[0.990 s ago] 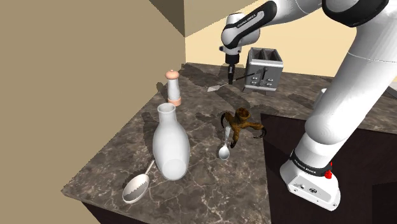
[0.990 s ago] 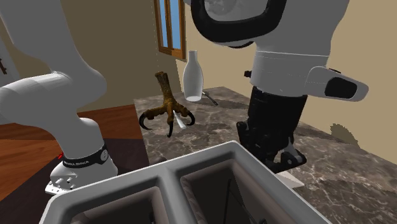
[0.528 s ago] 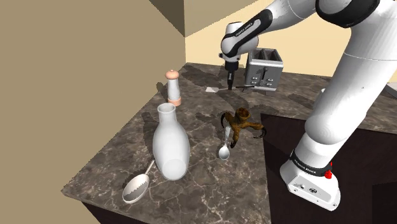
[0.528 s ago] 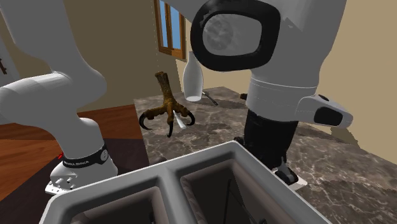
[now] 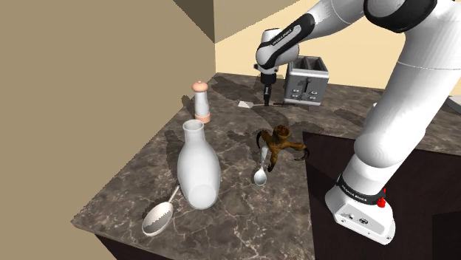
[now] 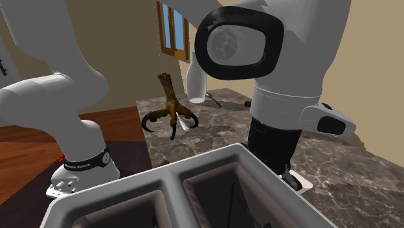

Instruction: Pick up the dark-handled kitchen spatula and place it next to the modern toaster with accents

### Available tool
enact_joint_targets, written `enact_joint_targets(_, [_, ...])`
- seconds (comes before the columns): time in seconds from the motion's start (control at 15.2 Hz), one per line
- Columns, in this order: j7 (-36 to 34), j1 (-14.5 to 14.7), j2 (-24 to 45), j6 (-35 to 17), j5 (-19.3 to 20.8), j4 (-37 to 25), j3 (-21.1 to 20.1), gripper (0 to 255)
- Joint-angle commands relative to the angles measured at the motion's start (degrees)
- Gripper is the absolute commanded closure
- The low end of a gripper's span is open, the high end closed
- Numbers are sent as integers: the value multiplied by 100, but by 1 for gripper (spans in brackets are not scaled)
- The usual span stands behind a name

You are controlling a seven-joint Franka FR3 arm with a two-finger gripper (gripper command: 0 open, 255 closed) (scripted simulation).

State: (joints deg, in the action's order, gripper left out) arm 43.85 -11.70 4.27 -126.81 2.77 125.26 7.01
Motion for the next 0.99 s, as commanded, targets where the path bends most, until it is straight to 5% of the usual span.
enact_joint_targets(0.0, [0, 0, 1, -1, 0, 0, 0, 0])
enact_joint_targets(0.92, [-20, 22, -320, 711, 22, -392, -16, 0])
